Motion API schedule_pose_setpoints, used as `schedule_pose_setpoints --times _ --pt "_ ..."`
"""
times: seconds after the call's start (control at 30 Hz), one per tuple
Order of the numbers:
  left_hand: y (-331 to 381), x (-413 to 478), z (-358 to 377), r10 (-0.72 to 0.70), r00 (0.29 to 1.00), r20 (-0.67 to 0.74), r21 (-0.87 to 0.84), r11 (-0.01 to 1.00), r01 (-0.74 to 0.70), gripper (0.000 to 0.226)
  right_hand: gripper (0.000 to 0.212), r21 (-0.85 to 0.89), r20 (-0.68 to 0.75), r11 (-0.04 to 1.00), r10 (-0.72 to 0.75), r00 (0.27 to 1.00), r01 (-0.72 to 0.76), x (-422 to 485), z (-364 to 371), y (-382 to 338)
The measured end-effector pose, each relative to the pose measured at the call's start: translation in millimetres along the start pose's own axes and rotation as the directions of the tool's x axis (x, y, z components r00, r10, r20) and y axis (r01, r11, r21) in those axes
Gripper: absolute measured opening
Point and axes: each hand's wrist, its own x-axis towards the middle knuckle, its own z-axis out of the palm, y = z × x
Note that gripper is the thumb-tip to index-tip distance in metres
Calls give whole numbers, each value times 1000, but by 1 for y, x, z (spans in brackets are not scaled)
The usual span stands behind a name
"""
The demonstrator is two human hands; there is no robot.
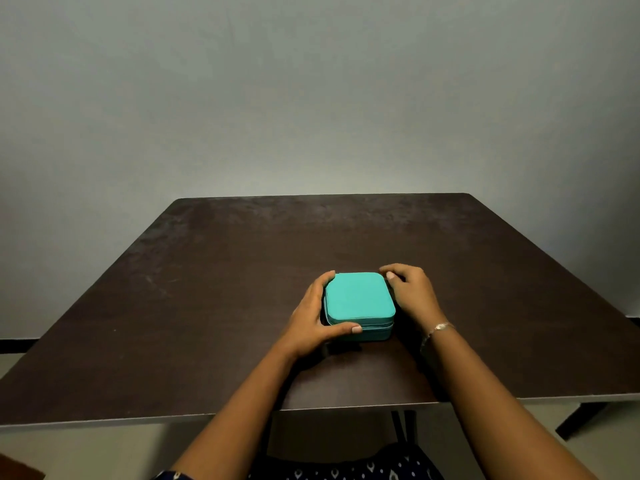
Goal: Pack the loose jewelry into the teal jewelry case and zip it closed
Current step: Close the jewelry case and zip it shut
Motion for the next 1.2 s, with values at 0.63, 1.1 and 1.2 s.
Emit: schedule_pose_setpoints --times 0.63,1.1,1.2 --pt "11 -8 24 -170 958 -229 -115 982 147 76 41 636 159 753 90 983 -171 -76 7 -25" --pt "-9 65 -38 -155 965 -213 66 983 173 61 53 535 254 830 19 967 -157 11 45 -43" --pt "-7 62 -37 -163 969 -185 102 978 184 59 51 447 259 884 21 966 -139 10 49 -37"
